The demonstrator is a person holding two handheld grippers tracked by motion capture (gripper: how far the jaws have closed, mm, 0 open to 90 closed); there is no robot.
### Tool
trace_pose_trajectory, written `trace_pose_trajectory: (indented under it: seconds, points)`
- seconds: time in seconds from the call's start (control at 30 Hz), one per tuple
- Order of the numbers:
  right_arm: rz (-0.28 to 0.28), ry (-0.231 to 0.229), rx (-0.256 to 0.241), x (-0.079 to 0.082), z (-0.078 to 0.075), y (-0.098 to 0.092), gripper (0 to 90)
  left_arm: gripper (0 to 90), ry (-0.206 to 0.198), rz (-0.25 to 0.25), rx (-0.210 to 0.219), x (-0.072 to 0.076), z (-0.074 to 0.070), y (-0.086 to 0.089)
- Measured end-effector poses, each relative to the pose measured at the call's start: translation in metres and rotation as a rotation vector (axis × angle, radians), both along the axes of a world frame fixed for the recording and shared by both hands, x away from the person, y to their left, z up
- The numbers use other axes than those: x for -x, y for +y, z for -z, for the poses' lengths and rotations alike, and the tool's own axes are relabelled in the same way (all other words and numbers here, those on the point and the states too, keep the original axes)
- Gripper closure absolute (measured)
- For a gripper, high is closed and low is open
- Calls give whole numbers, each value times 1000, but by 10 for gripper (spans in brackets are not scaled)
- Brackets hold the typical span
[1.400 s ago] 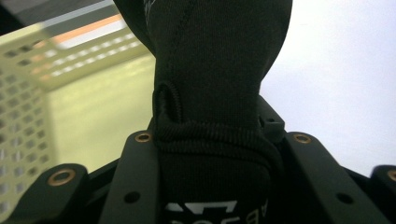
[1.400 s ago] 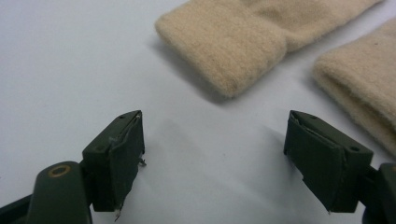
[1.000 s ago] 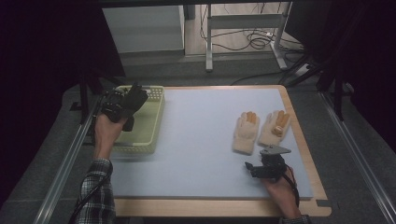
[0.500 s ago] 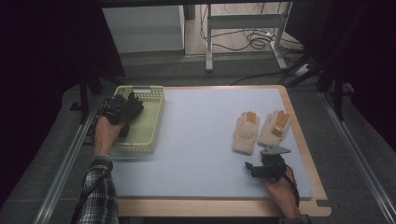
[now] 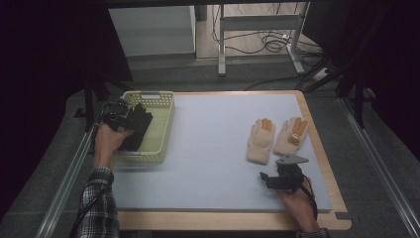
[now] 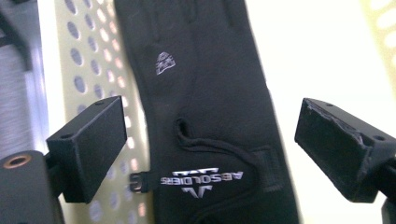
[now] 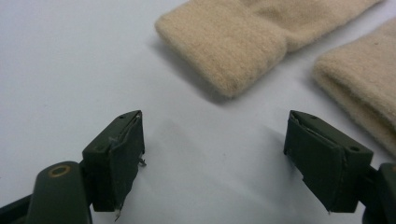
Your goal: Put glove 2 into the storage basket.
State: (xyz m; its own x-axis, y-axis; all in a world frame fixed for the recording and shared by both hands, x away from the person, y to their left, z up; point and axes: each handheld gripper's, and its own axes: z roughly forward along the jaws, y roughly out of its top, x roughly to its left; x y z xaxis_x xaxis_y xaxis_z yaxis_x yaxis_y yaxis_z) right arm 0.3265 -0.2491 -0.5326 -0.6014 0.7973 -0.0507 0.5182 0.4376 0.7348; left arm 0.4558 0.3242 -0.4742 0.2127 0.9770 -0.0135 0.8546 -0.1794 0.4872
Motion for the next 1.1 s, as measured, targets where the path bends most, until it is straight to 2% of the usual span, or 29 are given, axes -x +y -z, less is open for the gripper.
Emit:
trace_pose_trajectory:
  seconds: [0.07, 0.17, 0.47, 0.67, 1.1]
  points:
    - [0, 0, 0, 0, 0, 0, 200, 95, -25, -3, 60, 3, -1, 2]
    - [0, 0, 0, 0, 0, 0, 200, 88, -47, 6, 114, 7, -2, 3]
    - [0, 0, 0, 0, 0, 0, 199, 53, -131, 62, 204, 22, -12, -6]
    - [0, 0, 0, 0, 0, 0, 199, 37, -172, 133, 189, 33, -20, -19]
    - [0, 3, 2, 0, 0, 0, 200, 25, -255, 261, 206, 56, -32, -57]
